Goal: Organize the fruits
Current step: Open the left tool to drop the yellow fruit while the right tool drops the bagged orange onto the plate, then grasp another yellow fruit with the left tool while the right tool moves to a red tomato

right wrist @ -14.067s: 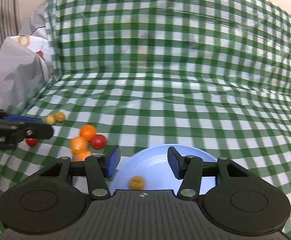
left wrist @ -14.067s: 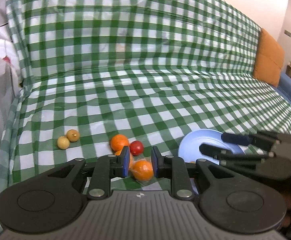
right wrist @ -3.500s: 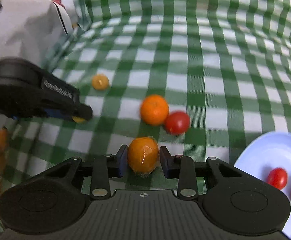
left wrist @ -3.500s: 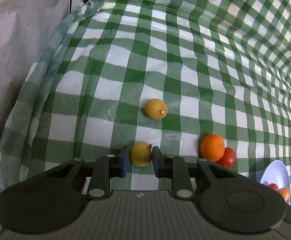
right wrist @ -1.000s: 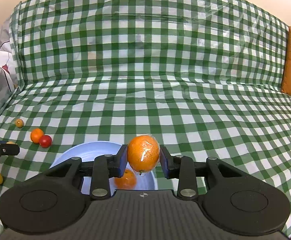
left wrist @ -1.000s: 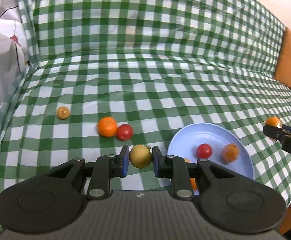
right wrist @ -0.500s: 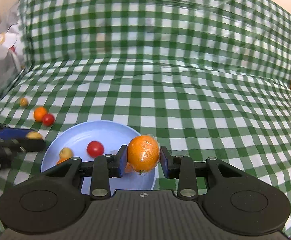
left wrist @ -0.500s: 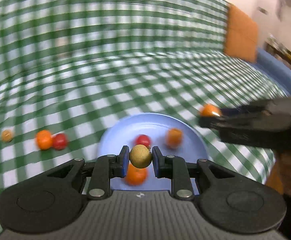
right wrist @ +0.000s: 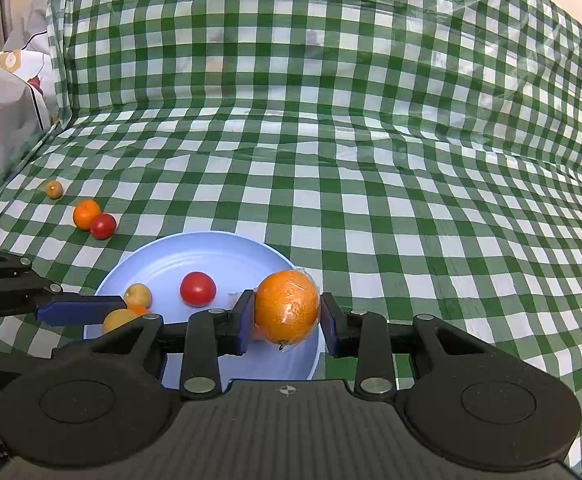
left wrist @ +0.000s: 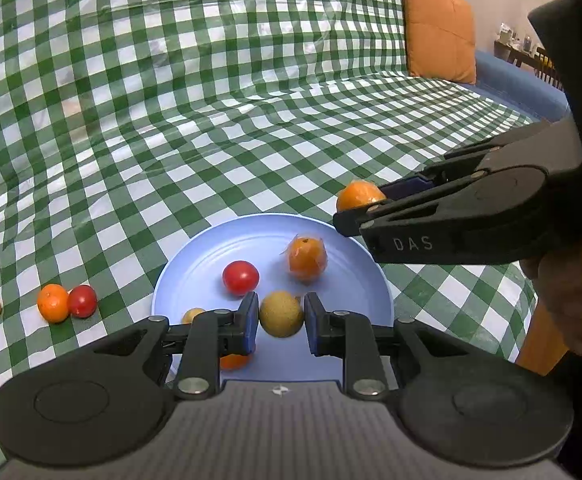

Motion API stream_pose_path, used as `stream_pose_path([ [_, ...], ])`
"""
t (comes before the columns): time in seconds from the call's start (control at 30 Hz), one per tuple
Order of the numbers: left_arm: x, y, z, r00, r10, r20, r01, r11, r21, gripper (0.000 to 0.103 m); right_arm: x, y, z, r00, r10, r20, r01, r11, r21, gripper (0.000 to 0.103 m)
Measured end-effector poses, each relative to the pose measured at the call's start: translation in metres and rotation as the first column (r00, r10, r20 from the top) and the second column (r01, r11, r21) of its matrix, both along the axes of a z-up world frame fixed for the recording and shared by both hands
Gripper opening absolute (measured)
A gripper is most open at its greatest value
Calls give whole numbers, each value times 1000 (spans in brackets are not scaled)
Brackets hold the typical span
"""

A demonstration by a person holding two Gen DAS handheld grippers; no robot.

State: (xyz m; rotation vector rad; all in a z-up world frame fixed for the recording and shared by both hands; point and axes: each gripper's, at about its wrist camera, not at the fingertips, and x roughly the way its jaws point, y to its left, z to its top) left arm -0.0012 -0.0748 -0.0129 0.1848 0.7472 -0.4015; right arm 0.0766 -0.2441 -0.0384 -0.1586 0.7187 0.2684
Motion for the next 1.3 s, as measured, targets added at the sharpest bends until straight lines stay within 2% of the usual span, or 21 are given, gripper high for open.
stream_pose_path([
  [0.03,0,1,2,1000,1,-1,-1,1000,-1,35,0,0,-1,1000,2,-6,-2,1000,1,36],
  [0.07,0,1,2,1000,2,3,-2,1000,-1,35,1,0,-1,1000,3,-12,-3,1000,0,38],
  [0.17,0,2,3,1000,6,8,-6,1000,2,35,1,2,-1,1000,-3,-4,3,1000,-12,52],
  [0.4,0,5,6,1000,20,20,-20,1000,4,35,1,-3,0,1000,-22,5,23,1000,-6,57],
  [0.83,0,10,8,999,46,24,-46,999,5,35,3,-5,0,999,-36,21,37,999,-30,58],
  [1.3,2,11,8,998,67,20,-68,997,22,35,2,-8,4,992,-74,105,80,995,-57,59],
])
